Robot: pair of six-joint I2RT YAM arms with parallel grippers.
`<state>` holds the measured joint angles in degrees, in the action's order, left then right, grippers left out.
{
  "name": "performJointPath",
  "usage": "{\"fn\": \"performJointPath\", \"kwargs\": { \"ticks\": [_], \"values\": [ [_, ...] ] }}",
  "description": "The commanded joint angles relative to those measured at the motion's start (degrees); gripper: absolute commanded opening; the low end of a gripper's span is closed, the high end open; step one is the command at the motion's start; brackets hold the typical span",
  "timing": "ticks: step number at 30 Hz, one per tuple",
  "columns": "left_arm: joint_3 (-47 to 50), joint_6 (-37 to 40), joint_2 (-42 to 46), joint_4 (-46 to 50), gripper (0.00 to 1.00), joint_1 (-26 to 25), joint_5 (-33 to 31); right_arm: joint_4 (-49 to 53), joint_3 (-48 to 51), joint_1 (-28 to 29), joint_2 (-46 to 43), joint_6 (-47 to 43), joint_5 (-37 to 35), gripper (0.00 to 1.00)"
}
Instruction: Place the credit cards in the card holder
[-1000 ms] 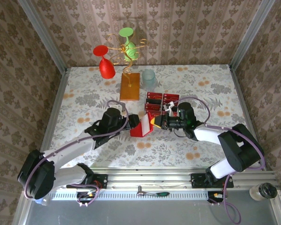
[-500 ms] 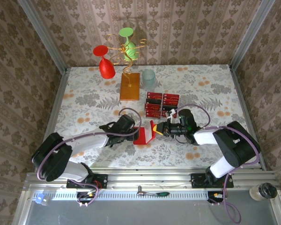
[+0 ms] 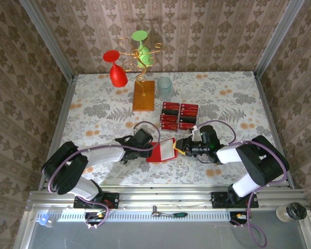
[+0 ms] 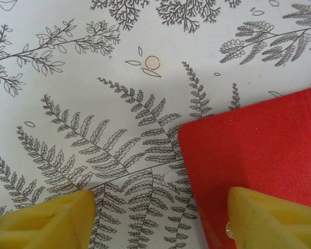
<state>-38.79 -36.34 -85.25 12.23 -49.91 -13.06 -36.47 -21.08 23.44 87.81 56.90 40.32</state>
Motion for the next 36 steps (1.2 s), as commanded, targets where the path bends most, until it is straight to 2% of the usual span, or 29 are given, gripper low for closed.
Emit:
{"fn": "performJointPath", "kwargs": {
  "ticks": [1, 3, 8, 11, 14, 17, 23, 28, 36],
  "values": [
    [-1.5, 1.3, -0.8, 1.1, 0.68, -0.4, -2.2, 5.5, 0.6, -1.0, -4.6, -3.1, -2.1, 0.47],
    [-1.6, 1.6, -1.1, 1.1, 0.68, -0.4, -2.6, 10.5, 0.5, -1.6, -7.5, -5.0, -3.1, 0.51],
    [-1.7, 2.1, -2.0, 0.6, 0.68, -0.2, -3.5, 24.0, -0.3, -2.4, -17.8, -9.7, -6.2, 0.52],
    [-1.7, 2.3, -2.6, -0.1, 0.68, 0.3, -3.5, 29.4, -1.3, -2.3, -22.0, -11.0, -6.9, 0.46],
    [-2.0, 2.7, -3.1, -0.4, 0.68, 0.6, -3.5, 34.1, -3.8, -1.0, -23.3, -12.6, -7.6, 0.36],
    [-2.3, 2.9, -3.4, -0.4, 0.68, 1.0, -3.6, 35.0, -6.5, 2.2, -21.6, -12.9, -9.2, 0.27],
    [-2.2, 3.0, -2.7, 0.2, 0.68, 1.4, -3.9, 31.5, -12.2, 8.1, -12.0, -13.0, -11.5, 0.14],
    [-1.5, 2.4, -1.2, 1.0, 0.68, 1.4, -4.0, 29.0, -12.9, 7.3, -6.0, -13.5, -13.2, 0.09],
    [0.4, 0.7, 0.3, 1.1, 0.67, 1.0, -4.2, 25.5, -8.3, 2.3, -2.9, -14.2, -13.1, 0.05]
  ]
}}
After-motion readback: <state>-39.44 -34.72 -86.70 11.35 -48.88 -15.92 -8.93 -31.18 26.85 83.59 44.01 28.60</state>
